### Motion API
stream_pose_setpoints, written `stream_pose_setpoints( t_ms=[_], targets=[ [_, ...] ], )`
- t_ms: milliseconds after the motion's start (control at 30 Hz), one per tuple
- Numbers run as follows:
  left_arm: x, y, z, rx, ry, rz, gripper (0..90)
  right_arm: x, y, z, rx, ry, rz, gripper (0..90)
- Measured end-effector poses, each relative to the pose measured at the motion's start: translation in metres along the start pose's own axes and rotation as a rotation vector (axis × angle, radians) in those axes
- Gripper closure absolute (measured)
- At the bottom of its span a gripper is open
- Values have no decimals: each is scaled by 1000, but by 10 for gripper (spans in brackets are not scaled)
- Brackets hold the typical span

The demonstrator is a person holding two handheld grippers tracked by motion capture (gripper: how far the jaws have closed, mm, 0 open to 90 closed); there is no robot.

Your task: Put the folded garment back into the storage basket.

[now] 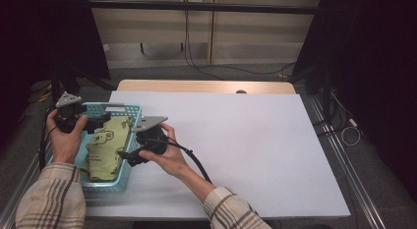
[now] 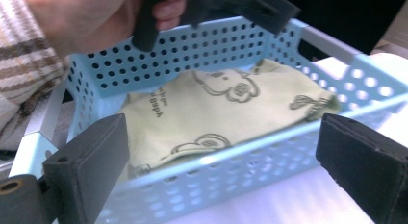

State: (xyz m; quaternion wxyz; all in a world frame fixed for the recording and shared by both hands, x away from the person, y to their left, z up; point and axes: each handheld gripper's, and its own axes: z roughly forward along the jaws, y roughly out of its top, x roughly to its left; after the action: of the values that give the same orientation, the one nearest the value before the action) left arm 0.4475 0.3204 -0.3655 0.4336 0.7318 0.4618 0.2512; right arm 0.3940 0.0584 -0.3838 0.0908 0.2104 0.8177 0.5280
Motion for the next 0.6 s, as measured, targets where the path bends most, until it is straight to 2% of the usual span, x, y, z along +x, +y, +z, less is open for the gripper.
stream_pose_setpoints(
  t_ms=[33,67,167,267,333,400,467,500,533,567,600],
  targets=[
    [-2,-1,-1,3,5,-9,35,-1,-1,-3,-5,-5,1,42],
    [-3,-2,-1,-6,15,-2,36,-2,-2,-6,-7,-11,6,40],
    [-8,-4,-2,12,11,10,40,-8,-5,-13,-16,-41,20,42],
    [-16,-4,-7,-40,21,32,49,-13,-8,-20,-23,-86,20,44],
    [-18,-3,-11,-46,27,40,50,-15,-10,-24,-39,-96,37,42],
    [-22,-3,-15,-76,12,14,50,-16,-12,-27,-59,-114,57,48],
    [-27,-5,-18,-87,10,21,50,-17,-15,-31,-62,-126,47,45],
    [-27,-6,-20,-79,7,25,49,-16,-16,-32,-66,-133,56,47],
    [-29,-7,-21,-100,-13,-17,50,-16,-18,-34,-67,-142,49,49],
    [-31,-7,-22,-109,-11,-22,49,-17,-19,-36,-70,-141,50,48],
    [-35,-8,-23,-116,3,-6,50,-17,-20,-37,-67,-148,44,49]
  ],
)
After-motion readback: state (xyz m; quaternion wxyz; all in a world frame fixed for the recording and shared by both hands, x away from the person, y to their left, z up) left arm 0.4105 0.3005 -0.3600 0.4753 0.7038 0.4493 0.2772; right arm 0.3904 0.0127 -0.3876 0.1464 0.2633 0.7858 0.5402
